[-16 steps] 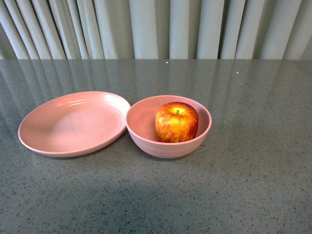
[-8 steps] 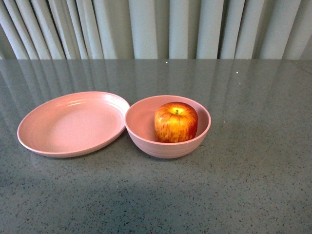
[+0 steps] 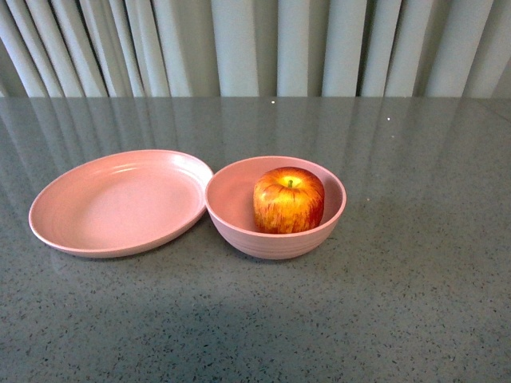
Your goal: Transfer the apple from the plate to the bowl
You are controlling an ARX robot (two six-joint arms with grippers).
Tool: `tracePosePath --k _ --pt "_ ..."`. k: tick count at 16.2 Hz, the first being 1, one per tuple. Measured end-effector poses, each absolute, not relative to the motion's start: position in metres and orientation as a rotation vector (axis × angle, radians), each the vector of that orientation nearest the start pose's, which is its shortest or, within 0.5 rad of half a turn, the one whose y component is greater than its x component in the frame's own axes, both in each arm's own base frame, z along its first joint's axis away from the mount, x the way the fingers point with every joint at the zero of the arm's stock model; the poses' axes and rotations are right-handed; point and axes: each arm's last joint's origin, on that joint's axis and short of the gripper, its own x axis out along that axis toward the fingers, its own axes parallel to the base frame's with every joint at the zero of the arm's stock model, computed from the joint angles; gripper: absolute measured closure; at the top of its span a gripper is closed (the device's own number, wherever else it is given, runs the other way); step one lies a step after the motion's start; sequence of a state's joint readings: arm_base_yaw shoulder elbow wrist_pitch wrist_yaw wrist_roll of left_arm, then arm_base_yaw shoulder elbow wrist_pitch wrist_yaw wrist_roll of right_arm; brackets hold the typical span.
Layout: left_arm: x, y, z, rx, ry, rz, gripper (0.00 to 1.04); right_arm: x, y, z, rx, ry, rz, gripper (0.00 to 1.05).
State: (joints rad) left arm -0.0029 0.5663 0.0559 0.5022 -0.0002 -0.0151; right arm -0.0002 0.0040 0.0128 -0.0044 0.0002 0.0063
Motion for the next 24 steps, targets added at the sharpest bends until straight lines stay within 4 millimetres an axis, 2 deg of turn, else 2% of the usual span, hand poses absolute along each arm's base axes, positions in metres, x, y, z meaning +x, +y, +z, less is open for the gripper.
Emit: tracePosePath --k 4,16,18,19,20,24 --pt "0.128 0.0 0.17 -0.014 -0.007 -0.003 1.03 0.097 0.0 0.167 0.006 -0.004 0.0 0.07" --pt "0.108 0.0 0.171 -0.014 -0.015 -0.003 1.03 0.097 0.0 0.167 0.006 -0.004 0.0 0.07" --pt "0.107 0.0 0.17 -0.014 -0.006 -0.003 1.03 0.097 0.0 0.167 0.006 -0.004 0.0 0.07" --pt "0.1 0.0 0.164 -0.014 0.044 -0.004 1.03 0.097 0.0 0.167 0.006 -0.004 -0.001 0.07" --pt "0.097 0.0 0.169 -0.014 -0.022 -0.004 1.03 0.097 0.0 0.167 0.006 -0.004 0.0 0.07" --pt "0.097 0.0 0.168 -0.014 -0.003 -0.003 1.03 0.097 0.0 0.167 0.006 -0.004 0.0 0.07"
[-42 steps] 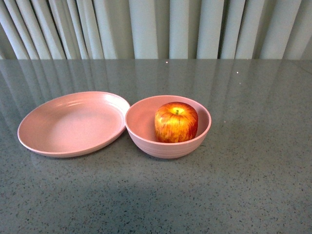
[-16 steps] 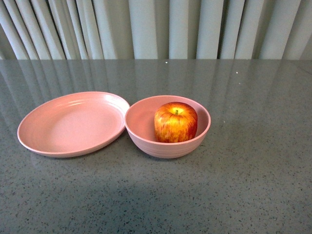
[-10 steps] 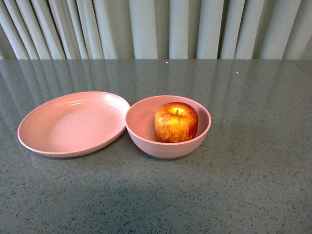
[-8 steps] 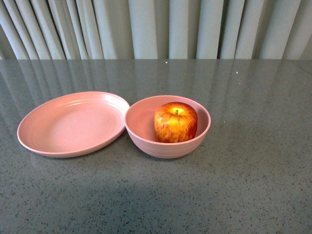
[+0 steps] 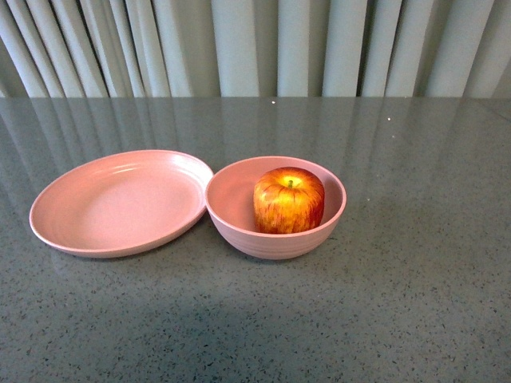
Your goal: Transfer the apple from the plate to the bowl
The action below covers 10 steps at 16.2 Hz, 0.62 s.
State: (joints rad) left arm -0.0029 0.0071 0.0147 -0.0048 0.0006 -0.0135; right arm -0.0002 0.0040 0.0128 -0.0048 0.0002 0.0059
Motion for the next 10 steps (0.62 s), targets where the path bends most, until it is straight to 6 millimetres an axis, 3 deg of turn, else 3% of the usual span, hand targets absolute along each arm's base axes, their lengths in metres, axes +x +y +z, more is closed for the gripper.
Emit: tracePosePath --k 2,5,6,10 --pt "0.0972 -0.0003 0.1677 -0.014 -0.004 -0.002 1.01 0.0972 0.0 0.1671 0.006 -0.004 0.0 0.07" --pt "0.0972 -0.0003 0.1676 -0.014 -0.004 -0.003 0.65 0.0972 0.0 0.1671 0.006 -0.004 0.0 0.07" --pt "0.0972 -0.0003 0.1676 -0.014 -0.004 -0.003 0.49 0.0972 0.0 0.1671 0.006 -0.004 0.0 0.07" --pt "0.0972 -0.0003 0.1676 -0.013 -0.004 -0.003 0.05 0.0972 0.0 0.1671 0.006 -0.004 0.0 0.07"
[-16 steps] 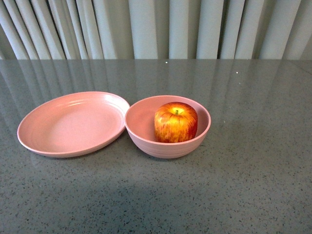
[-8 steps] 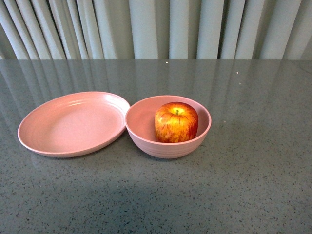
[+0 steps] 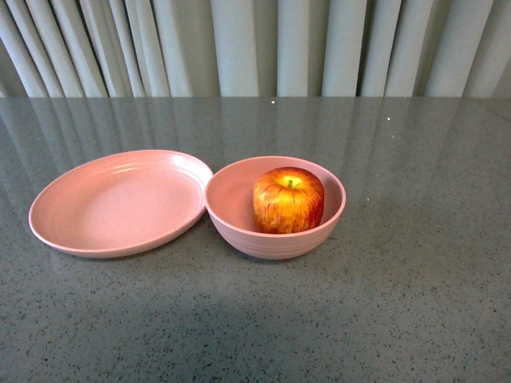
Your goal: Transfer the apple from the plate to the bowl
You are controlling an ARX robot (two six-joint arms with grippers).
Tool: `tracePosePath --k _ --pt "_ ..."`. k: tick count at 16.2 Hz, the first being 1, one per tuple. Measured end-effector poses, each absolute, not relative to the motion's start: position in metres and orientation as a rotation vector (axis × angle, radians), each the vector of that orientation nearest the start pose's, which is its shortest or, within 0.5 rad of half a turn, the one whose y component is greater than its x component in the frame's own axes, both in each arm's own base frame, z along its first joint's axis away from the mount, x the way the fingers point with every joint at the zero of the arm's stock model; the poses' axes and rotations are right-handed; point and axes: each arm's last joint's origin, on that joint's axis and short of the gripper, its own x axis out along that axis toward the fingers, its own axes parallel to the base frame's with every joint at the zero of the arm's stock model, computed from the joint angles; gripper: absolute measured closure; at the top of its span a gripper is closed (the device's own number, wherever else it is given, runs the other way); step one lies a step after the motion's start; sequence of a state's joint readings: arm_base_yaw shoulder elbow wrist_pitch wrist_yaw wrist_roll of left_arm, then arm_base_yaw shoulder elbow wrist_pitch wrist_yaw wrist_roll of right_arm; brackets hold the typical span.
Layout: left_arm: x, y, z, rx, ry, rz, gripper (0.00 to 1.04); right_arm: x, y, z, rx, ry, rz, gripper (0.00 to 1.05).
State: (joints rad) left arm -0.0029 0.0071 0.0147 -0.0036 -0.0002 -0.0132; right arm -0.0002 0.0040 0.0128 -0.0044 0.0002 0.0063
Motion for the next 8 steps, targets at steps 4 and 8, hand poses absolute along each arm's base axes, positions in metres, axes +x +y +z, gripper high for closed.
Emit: tracePosePath --k 4,8 --pt "0.0972 -0.0003 0.1676 -0.012 -0.004 -0.003 0.07 0.0972 0.0 0.1671 0.006 -0.004 0.0 0.07" --pt "0.0972 -0.0003 0.1676 -0.012 -0.004 -0.003 0.07 0.0972 0.0 0.1671 0.006 -0.004 0.0 0.07"
